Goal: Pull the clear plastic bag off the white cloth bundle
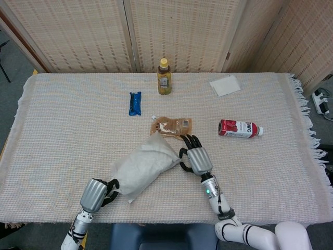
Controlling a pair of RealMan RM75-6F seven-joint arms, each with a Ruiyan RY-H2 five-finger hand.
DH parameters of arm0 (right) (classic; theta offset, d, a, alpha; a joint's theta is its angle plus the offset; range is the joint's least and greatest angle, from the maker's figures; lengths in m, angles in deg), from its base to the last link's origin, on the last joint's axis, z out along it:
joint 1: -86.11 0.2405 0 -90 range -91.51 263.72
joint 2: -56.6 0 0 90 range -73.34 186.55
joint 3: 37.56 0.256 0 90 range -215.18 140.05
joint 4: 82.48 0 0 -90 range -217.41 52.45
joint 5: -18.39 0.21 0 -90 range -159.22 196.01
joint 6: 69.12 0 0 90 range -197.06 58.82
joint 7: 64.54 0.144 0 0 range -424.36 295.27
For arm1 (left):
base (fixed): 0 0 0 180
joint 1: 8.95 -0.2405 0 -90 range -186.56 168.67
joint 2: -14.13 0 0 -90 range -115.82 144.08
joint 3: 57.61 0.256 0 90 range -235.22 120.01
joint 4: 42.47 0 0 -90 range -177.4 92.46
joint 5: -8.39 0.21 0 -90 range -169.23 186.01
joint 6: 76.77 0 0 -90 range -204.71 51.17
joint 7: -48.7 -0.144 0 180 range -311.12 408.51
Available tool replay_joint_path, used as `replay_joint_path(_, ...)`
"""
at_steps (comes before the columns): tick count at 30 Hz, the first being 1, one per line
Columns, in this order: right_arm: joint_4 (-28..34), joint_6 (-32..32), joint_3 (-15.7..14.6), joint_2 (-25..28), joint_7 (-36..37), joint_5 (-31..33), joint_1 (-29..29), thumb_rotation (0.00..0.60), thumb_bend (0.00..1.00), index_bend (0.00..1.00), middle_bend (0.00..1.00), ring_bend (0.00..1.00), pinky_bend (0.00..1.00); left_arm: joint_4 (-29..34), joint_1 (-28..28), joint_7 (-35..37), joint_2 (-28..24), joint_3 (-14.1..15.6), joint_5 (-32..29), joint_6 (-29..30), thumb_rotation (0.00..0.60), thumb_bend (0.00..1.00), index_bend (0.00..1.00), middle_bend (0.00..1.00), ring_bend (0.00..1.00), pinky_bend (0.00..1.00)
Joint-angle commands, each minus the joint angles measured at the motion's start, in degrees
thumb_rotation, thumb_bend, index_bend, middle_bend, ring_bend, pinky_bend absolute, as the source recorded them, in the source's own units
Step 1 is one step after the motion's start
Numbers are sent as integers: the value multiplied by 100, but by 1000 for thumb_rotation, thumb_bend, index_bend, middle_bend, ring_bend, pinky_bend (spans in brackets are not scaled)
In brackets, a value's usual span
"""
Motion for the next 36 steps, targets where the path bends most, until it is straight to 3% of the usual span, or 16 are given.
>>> replay_joint_path(1, -71, -33, -3, -63, -12, 37, 42, 600, 364, 529, 59, 0, 0, -6, 8, -1, 1, -8, -10, -2, 600, 568, 697, 1000, 1000, 1000)
replay_joint_path(9, -170, 44, -9, -156, -36, 63, 74, 600, 477, 616, 91, 0, 0, -21, 33, 39, -16, -40, -52, -7, 600, 578, 697, 1000, 1000, 1000)
replay_joint_path(22, -43, 37, 18, -61, -207, 241, 68, 600, 508, 640, 105, 0, 0, -47, 67, 44, -56, -97, -89, 54, 600, 591, 698, 1000, 1000, 1000)
replay_joint_path(36, 670, 409, -86, 970, -335, 352, -423, 600, 510, 640, 105, 0, 0, -499, -38, 341, -697, -371, -465, 183, 600, 593, 704, 1000, 1000, 1000)
